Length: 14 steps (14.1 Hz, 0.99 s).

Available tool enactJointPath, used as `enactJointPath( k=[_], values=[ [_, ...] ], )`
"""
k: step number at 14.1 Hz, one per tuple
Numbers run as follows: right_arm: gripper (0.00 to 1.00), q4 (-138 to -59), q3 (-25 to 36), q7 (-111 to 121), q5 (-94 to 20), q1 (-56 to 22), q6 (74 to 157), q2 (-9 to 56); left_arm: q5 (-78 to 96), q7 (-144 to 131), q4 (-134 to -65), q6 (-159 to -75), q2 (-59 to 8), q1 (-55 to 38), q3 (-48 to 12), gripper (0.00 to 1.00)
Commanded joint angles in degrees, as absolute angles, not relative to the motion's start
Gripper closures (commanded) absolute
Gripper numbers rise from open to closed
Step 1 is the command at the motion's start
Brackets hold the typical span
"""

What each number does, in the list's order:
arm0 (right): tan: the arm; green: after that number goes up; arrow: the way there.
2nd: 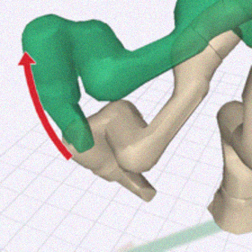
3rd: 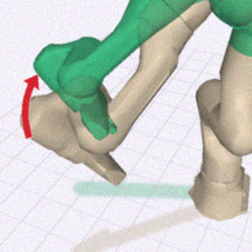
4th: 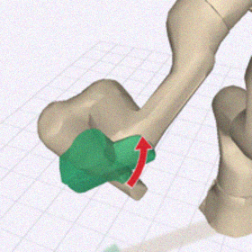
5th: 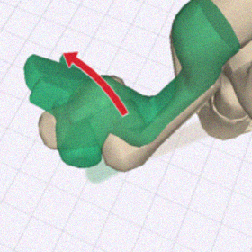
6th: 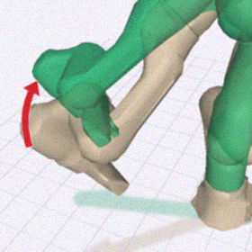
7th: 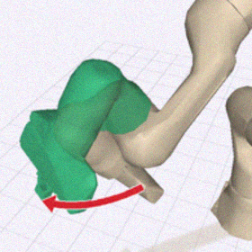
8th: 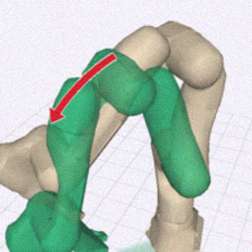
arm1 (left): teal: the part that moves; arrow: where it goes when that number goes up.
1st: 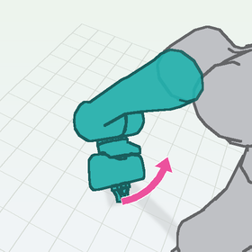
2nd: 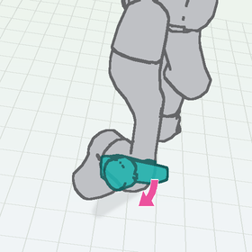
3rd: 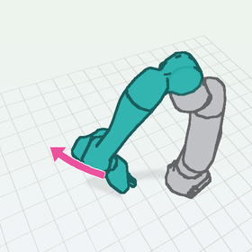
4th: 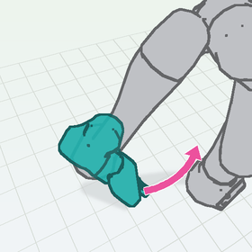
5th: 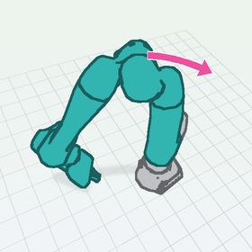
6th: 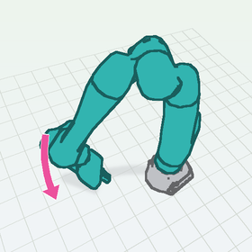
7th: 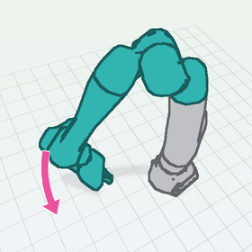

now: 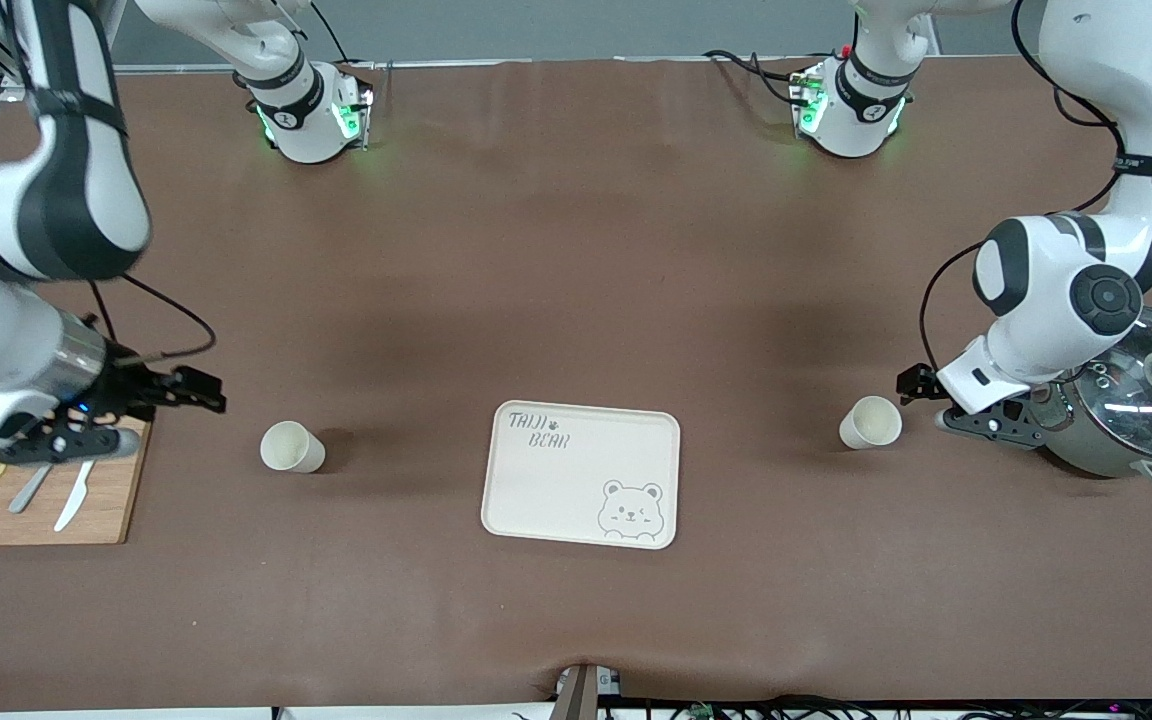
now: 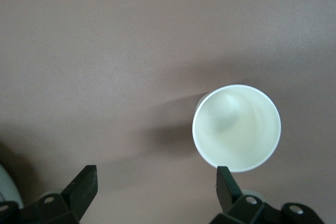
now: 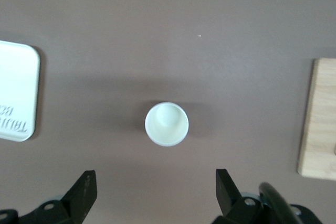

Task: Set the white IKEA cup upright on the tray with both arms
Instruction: 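Lower both grippers and close them around the two white cups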

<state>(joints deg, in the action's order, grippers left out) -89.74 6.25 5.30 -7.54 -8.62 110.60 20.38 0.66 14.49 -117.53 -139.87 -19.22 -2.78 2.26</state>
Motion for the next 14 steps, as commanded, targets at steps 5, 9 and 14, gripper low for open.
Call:
enactJointPath(
  k=[5, 9, 14],
  values=[
    [0.00, -88.68, 6.50, 14.06, -8.35, -8.17, 117.24, 26.98, -0.09, 13.45, -114.17, -141.32, -22.41, -4.30, 1.67, 0.00],
    [0.00, -89.73, 6.42, 23.44, -8.52, -6.16, 122.68, 30.75, 0.00, 13.27, -114.17, -141.86, -24.08, -4.39, 1.41, 0.00],
    [0.00, -93.34, 6.33, 30.75, -8.61, -5.98, 125.94, 32.08, 0.00, 12.66, -114.08, -146.59, -27.68, -4.48, 1.06, 0.00]
  ],
)
